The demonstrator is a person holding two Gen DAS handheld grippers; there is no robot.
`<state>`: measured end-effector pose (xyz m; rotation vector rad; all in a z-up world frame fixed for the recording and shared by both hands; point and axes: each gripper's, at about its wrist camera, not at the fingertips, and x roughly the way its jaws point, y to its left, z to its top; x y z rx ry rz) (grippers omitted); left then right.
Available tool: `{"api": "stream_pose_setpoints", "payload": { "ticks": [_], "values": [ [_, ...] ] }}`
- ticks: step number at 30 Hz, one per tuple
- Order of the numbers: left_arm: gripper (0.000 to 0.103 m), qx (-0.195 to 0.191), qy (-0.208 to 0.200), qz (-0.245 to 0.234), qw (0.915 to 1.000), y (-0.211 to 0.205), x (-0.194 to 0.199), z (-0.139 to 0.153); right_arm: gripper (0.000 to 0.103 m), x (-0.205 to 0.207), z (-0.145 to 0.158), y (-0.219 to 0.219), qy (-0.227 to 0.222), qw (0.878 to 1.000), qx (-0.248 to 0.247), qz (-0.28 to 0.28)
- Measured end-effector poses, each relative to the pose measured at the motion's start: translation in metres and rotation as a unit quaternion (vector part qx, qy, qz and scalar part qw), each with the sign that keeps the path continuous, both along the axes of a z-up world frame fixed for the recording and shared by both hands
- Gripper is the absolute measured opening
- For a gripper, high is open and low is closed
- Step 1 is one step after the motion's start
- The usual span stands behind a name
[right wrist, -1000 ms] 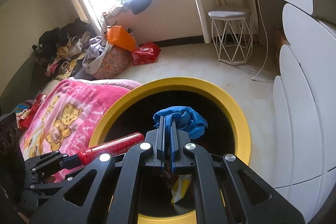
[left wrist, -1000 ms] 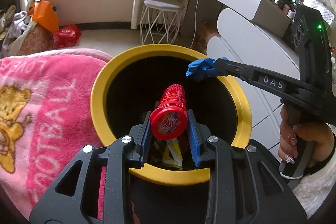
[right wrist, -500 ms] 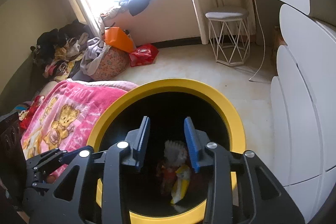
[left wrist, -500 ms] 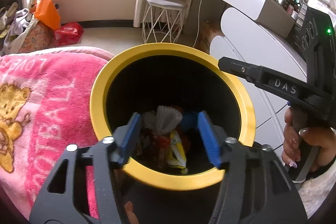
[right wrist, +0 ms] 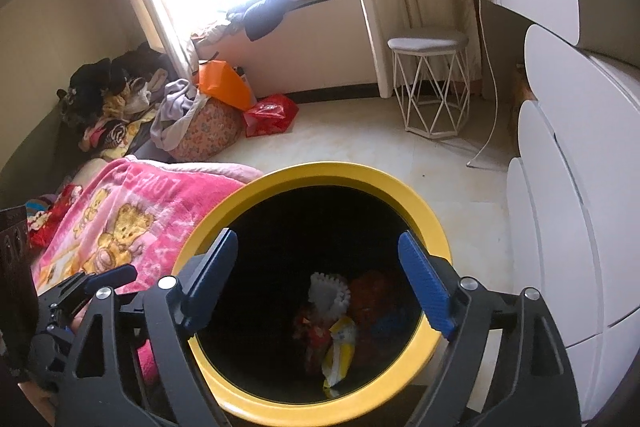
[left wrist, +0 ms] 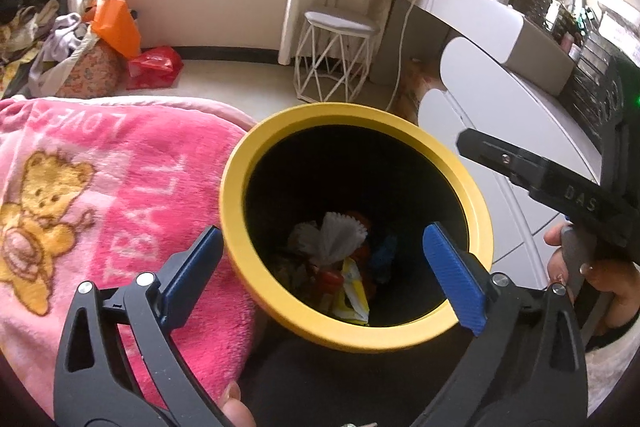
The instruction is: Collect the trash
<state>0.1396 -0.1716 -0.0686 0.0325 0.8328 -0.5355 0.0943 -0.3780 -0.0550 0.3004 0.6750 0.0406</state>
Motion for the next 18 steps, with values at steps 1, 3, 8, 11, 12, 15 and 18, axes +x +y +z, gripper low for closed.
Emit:
{"api": "stream_pose_setpoints", "payload": {
  "ticks": [1, 3, 8, 11, 12, 15, 18],
  "values": [
    [0.092, -0.002, -0.002, 0.005, 1.0000, 0.003, 0.000, 0.002, 0.084, -0.001, 0.002, 0.001, -0.001, 1.000, -0.002, 0.000],
    [0.092, -0.006, -0.004, 0.014, 0.9999, 0.009, -0.001, 0.005, 0.089, -0.004, 0.005, 0.003, -0.005, 1.000, -0.007, -0.001],
    [0.092, -0.010, -0.010, 0.043, 0.9990, 0.025, -0.003, 0.011, 0.092, -0.011, 0.008, 0.014, -0.011, 1.000, -0.018, 0.005],
    [0.092, -0.013, -0.013, 0.058, 0.9982, 0.033, -0.004, 0.015, 0.094, -0.015, 0.010, 0.023, -0.014, 0.999, -0.027, 0.011],
    [0.092, -0.013, -0.015, 0.063, 0.9978, 0.036, -0.005, 0.017, 0.096, -0.016, 0.010, 0.026, -0.016, 0.999, -0.029, 0.013],
    [0.092, -0.008, -0.024, 0.077, 0.9968, 0.045, -0.009, 0.020, 0.096, -0.022, 0.013, 0.034, -0.027, 0.999, -0.030, 0.017],
    [0.092, -0.005, -0.036, 0.089, 0.9953, 0.054, -0.015, 0.024, 0.096, -0.028, 0.015, 0.042, -0.036, 0.999, -0.035, 0.021]
  ]
}}
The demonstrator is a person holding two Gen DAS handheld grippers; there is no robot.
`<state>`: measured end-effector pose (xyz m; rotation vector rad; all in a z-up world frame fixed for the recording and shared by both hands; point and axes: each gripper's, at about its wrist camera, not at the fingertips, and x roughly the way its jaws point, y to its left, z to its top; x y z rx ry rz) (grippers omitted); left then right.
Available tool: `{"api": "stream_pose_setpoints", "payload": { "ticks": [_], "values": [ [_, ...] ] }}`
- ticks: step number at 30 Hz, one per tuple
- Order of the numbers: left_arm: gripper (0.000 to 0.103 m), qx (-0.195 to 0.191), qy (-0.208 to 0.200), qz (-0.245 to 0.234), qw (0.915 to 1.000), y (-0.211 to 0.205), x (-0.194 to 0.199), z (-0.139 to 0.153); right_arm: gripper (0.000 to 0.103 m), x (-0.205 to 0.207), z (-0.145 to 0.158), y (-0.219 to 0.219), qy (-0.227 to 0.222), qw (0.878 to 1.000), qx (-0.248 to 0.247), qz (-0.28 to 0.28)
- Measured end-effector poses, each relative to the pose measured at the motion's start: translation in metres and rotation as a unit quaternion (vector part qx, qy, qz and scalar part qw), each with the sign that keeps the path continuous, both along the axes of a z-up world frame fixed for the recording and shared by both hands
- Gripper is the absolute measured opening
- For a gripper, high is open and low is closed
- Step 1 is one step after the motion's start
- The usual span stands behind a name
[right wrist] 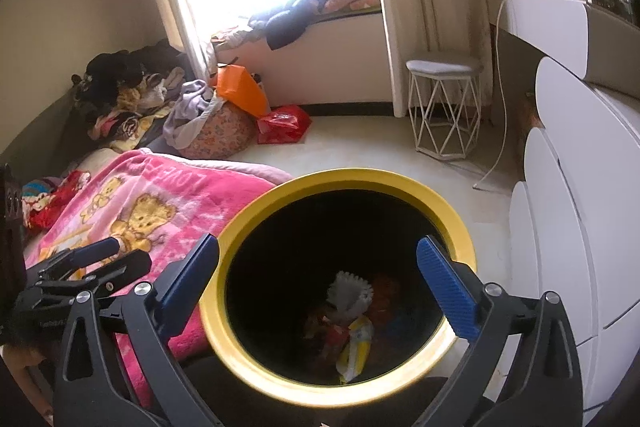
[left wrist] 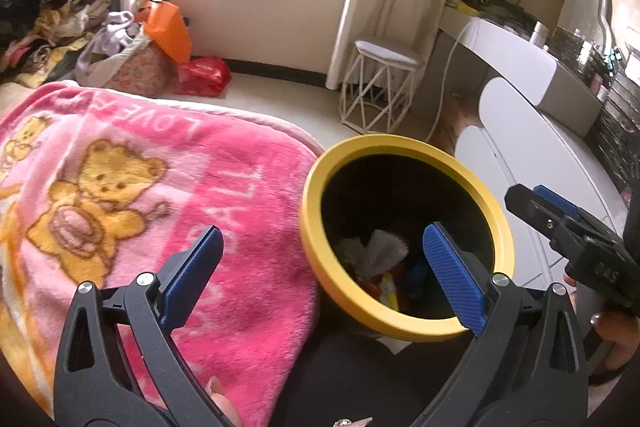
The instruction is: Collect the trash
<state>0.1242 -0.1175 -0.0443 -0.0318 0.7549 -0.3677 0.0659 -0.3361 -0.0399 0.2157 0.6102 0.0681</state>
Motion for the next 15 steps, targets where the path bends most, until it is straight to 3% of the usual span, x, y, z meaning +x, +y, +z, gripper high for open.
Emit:
{"api": "stream_pose_setpoints", "payload": {
  "ticks": [9, 15],
  "values": [
    [0.092, 0.020, -0.037, 0.045, 0.9981, 0.029, -0.024, 0.006, 0.096, -0.022, 0.005, 0.019, -0.040, 0.999, -0.023, 0.007],
    [0.092, 0.034, -0.079, 0.073, 0.9936, 0.047, -0.049, 0.014, 0.096, -0.042, 0.011, 0.032, -0.092, 0.995, -0.024, 0.004]
  ]
}}
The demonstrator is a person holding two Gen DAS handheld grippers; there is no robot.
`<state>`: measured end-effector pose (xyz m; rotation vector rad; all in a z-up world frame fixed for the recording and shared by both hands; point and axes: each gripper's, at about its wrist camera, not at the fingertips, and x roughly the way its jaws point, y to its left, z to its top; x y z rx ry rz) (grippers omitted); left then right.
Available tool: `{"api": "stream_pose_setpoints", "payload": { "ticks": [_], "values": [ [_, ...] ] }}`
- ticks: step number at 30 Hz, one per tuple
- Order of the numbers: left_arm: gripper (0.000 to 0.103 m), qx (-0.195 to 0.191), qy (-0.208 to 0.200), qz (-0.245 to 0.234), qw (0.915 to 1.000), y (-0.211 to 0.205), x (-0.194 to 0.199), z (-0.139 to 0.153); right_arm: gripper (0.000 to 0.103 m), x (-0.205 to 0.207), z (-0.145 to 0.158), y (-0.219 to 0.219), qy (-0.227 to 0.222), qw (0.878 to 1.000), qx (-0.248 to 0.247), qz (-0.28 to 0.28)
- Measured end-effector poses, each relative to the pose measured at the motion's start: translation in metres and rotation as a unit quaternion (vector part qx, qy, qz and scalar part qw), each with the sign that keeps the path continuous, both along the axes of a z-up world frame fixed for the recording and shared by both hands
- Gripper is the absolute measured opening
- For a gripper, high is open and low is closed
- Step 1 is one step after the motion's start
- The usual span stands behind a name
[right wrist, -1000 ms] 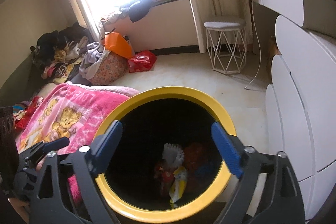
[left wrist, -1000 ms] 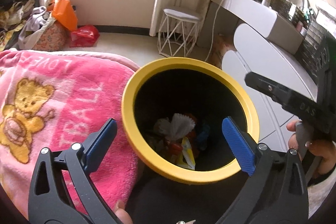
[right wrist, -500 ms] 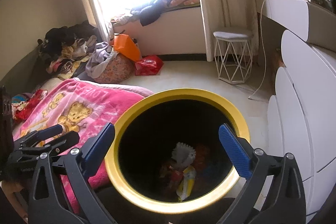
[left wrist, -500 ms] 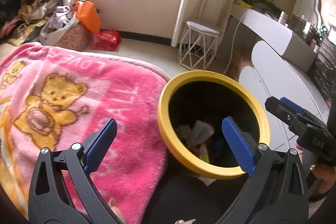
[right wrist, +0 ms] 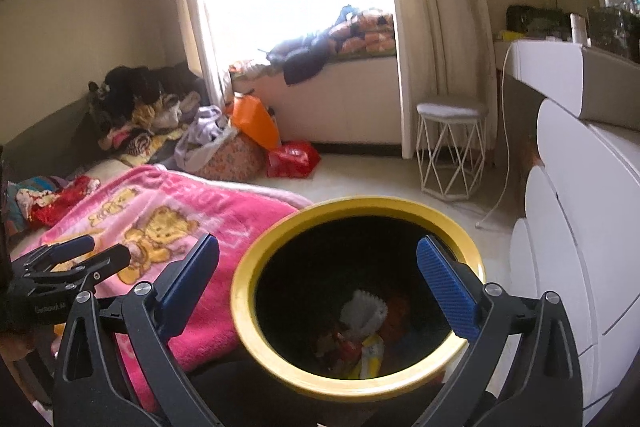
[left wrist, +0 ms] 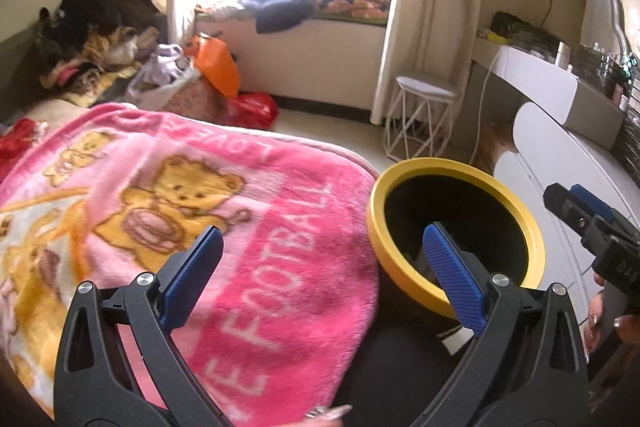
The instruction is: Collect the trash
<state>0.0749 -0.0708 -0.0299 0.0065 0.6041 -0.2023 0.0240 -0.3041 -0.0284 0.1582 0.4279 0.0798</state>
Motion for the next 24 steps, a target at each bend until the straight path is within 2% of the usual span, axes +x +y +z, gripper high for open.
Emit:
{"api": "stream_pose_setpoints", "payload": {
  "ticks": [6, 11, 18, 24],
  "values": [
    [0.092, 0.004, -0.031, 0.023, 0.9993, 0.015, -0.021, 0.004, 0.096, -0.021, 0.004, 0.014, -0.063, 0.998, -0.005, -0.007],
    [0.092, 0.000, -0.055, 0.037, 0.9978, 0.024, -0.037, 0.005, 0.096, -0.034, 0.002, 0.025, -0.090, 0.996, -0.017, -0.008],
    [0.092, -0.004, -0.060, 0.045, 0.9972, 0.029, -0.040, 0.002, 0.096, -0.047, 0.000, 0.036, -0.117, 0.992, -0.037, -0.019],
    [0.092, -0.004, -0.058, 0.046, 0.9973, 0.029, -0.041, 0.001, 0.097, -0.046, -0.001, 0.037, -0.115, 0.992, -0.039, -0.022]
  ]
}}
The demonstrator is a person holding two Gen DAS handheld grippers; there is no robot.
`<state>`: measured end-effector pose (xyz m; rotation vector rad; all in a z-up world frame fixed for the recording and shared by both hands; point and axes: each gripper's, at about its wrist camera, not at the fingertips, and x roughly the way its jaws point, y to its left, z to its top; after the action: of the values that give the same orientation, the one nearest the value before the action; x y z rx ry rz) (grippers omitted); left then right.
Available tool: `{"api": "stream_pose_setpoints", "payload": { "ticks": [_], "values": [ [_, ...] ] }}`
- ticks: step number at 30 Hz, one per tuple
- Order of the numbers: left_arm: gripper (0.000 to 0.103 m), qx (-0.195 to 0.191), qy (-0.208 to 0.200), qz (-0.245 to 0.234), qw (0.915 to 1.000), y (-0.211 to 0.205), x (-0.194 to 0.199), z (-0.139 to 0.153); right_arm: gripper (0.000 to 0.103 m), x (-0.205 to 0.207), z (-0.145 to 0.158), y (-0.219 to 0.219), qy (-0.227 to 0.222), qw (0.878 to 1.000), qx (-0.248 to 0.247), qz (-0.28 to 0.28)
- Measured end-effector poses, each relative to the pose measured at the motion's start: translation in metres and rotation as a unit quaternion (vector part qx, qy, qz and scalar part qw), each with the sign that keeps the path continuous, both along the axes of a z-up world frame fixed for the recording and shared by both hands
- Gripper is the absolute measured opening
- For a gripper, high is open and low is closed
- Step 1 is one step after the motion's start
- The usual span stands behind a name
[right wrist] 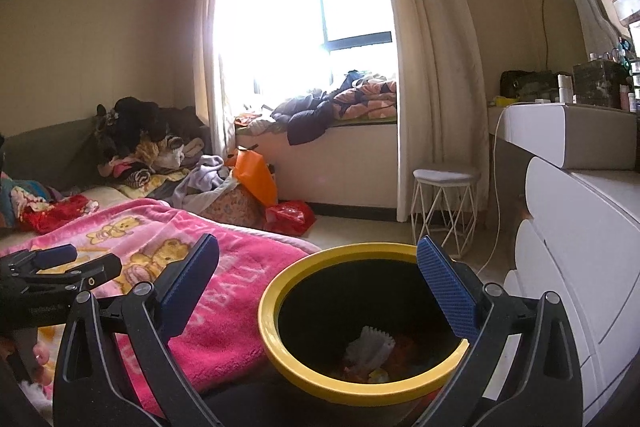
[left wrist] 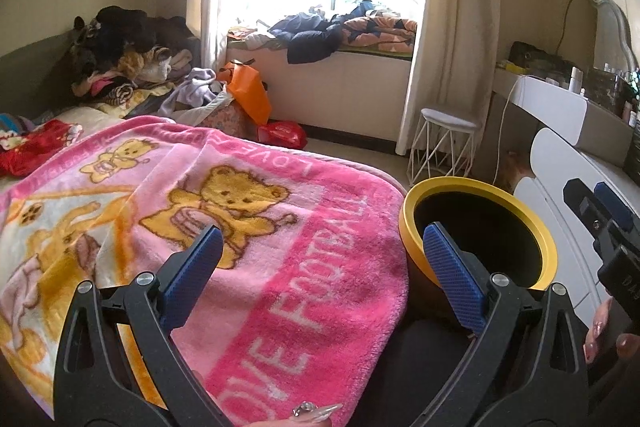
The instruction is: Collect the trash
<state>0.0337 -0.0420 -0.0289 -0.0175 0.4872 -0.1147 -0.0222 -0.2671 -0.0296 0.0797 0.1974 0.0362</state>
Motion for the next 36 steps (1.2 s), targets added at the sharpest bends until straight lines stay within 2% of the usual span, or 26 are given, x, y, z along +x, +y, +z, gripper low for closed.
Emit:
{"api": "stream_pose_setpoints", "payload": {
  "ticks": [36],
  "values": [
    [0.092, -0.003, -0.002, -0.001, 1.0000, -0.0022, -0.0001, -0.0005, 0.097, -0.0004, -0.0027, 0.0010, 0.000, 1.000, -0.001, 0.000]
  ]
}}
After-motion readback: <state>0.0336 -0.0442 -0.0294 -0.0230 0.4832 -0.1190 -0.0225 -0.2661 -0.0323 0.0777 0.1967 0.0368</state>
